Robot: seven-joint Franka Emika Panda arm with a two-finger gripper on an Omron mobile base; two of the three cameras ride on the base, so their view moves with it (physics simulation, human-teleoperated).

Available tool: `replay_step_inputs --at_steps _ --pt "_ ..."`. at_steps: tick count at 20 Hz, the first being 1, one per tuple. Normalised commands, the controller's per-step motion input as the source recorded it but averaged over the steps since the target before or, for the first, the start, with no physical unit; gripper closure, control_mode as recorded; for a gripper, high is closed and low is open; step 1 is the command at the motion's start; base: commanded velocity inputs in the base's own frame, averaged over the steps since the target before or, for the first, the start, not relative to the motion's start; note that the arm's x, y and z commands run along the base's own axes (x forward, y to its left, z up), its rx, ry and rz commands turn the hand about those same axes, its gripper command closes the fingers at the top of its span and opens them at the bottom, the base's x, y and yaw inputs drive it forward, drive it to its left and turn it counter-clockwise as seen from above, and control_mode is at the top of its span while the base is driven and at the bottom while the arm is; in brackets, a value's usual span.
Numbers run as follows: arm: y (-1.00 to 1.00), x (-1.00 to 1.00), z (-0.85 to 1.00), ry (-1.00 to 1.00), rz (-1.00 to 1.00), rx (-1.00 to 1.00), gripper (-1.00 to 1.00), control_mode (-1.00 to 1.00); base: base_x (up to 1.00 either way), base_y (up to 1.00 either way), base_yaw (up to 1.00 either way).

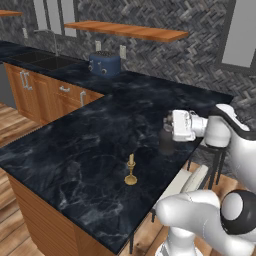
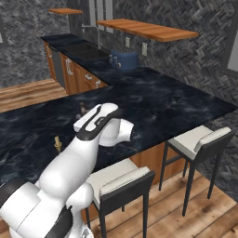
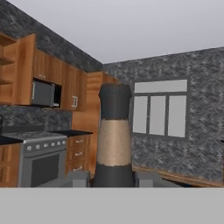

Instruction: Get the candle and the liquor from the cabinet and move them to the dining counter.

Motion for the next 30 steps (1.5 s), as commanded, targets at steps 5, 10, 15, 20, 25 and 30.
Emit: replay_step_inputs --at_steps 5,10,15,20,25,30 --pt "0.03 0.22 -0.21 0.01 0.02 0.00 1.00 -1.00 0.00 0.00 0.00" --pt "0.00 0.19 -0.27 0.02 0.03 0.00 1.00 -1.00 0.00 0.00 0.00" --pt "0.00 0.15 -0.32 0.02 0.04 0.00 1.00 -1.00 0.00 0.00 0.00" --pt "0.00 0.09 -0.37 0.03 0.02 -0.01 1.00 -1.00 0.00 0.00 0.00" --pt "0.00 0.00 -0.36 0.07 0.00 -0.04 1.00 -1.00 0.00 0.00 0.00" --pt "0.00 0.00 -0.36 0.01 0.00 0.00 1.00 -1.00 0.00 0.00 0.00"
